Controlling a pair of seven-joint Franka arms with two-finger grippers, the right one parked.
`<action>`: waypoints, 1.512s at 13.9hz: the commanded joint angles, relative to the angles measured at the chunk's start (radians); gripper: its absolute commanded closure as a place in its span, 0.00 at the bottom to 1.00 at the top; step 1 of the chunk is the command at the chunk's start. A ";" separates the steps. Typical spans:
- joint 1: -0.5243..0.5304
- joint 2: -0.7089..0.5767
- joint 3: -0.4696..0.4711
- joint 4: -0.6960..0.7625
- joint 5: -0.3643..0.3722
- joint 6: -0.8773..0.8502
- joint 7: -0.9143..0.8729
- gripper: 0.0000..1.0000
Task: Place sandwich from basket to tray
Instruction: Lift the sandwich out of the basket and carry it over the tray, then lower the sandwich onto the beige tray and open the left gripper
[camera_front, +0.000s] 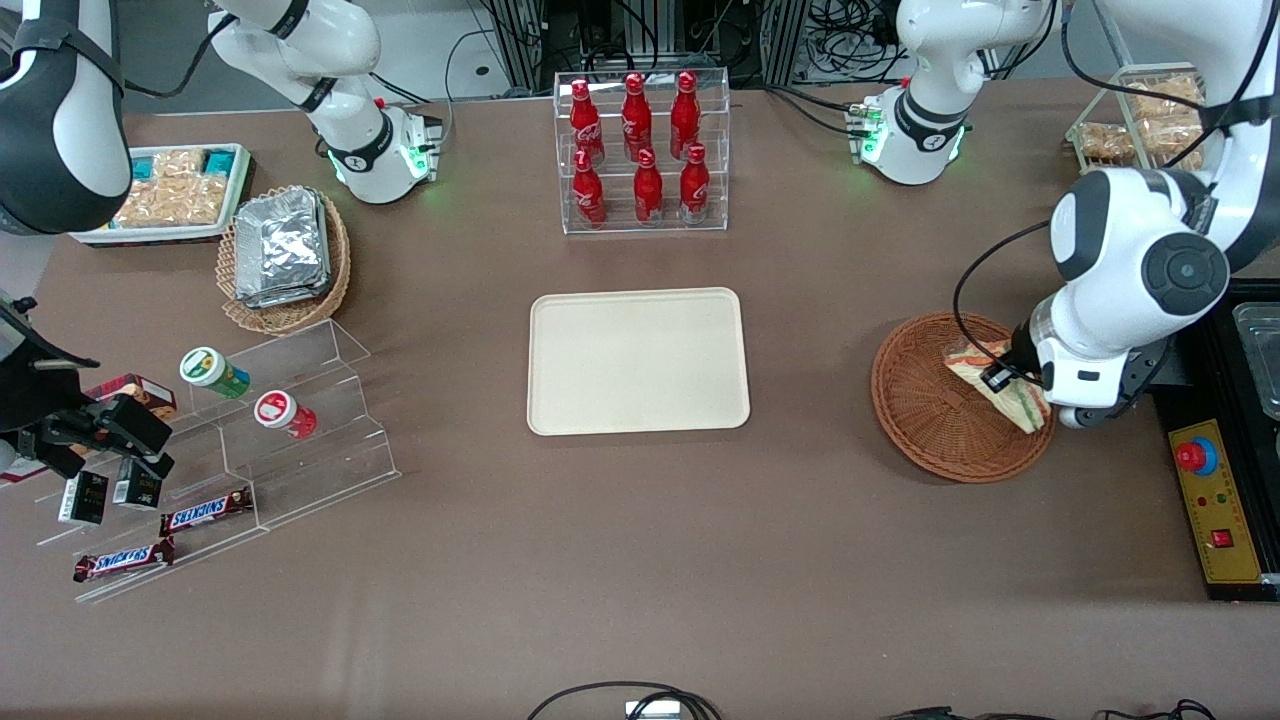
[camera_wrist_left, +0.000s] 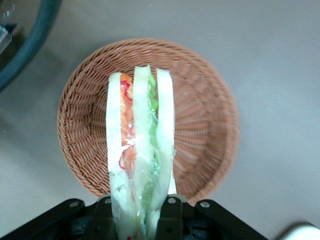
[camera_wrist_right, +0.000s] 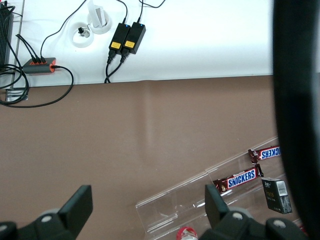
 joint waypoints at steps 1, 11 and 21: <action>-0.061 0.014 -0.028 0.078 0.016 -0.074 0.011 1.00; -0.305 0.039 -0.198 0.112 0.123 -0.098 -0.007 0.97; -0.529 0.207 -0.198 0.115 0.128 0.039 -0.024 0.83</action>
